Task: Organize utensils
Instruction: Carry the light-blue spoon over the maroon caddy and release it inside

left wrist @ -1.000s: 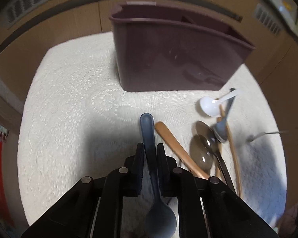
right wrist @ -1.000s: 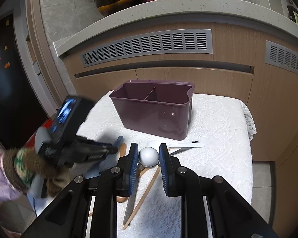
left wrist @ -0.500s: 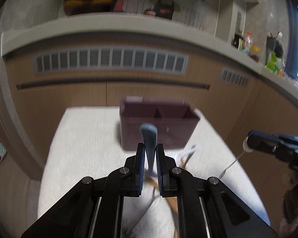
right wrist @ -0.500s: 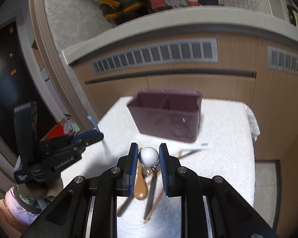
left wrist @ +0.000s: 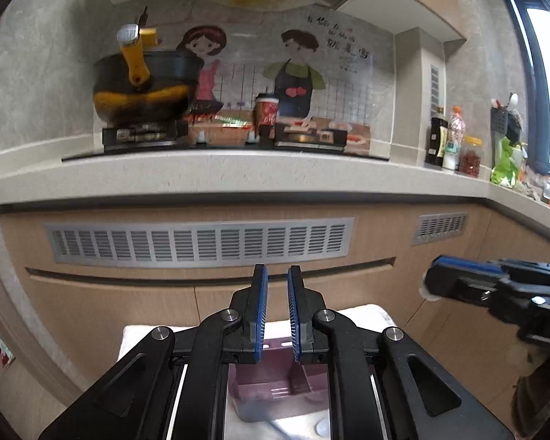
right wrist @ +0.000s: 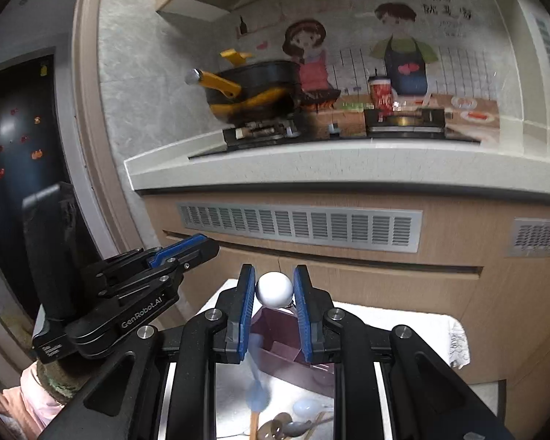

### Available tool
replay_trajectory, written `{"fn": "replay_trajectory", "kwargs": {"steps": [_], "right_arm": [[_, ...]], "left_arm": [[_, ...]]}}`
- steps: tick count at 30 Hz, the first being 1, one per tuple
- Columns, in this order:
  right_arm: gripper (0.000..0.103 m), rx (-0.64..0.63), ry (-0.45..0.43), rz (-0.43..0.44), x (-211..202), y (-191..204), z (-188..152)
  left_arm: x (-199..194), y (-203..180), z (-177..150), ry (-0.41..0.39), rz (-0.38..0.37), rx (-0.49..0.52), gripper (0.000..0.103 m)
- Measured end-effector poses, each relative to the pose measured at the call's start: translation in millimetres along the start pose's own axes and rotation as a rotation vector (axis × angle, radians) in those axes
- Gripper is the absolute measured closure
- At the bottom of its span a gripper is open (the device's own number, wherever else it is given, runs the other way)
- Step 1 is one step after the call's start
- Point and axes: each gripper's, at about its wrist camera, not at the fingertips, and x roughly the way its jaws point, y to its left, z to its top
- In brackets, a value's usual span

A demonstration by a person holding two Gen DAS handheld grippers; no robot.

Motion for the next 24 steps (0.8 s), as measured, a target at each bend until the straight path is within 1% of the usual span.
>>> {"fn": "replay_trajectory", "kwargs": {"steps": [2,4,6,10,12,14,15,16,18,20,22,24], "right_arm": [[0.083,0.023,0.022,-0.006,14,-8,-3],[0.083,0.055,0.052,-0.016,27,-17,-9],[0.083,0.068,0.077,-0.014,32,-22,-18],[0.083,0.047,0.094,-0.038,28,-24,-35],[0.083,0.049,0.111,-0.032,25,-24,-43],[0.083,0.051,0.119,-0.037,19,-26,-51],[0.083,0.052,0.119,-0.042,15,-26,-55],[0.083,0.055,0.123,-0.048,12,-27,-59],[0.083,0.064,0.13,-0.057,6,-30,-66],[0.083,0.064,0.141,-0.071,1,-32,-75],[0.083,0.064,0.159,-0.085,1,-34,-84],[0.083,0.071,0.175,-0.085,4,-37,-90]], "left_arm": [[8,5,-8,0.038,-0.006,-0.009,0.091],[13,12,-23,0.087,-0.008,-0.015,0.091],[20,19,-44,0.164,-0.034,-0.025,0.09],[46,32,-91,0.357,-0.108,-0.029,0.088],[59,34,-110,0.423,-0.12,-0.02,0.086],[75,39,-127,0.491,-0.134,-0.03,0.079],[82,42,-136,0.53,-0.13,-0.049,0.07],[89,47,-144,0.57,-0.105,-0.081,0.064],[92,56,-159,0.613,-0.042,-0.153,0.063],[90,65,-172,0.65,-0.024,-0.245,0.061],[95,74,-184,0.713,-0.019,-0.339,0.059],[104,77,-192,0.764,0.011,-0.382,0.059]]}}
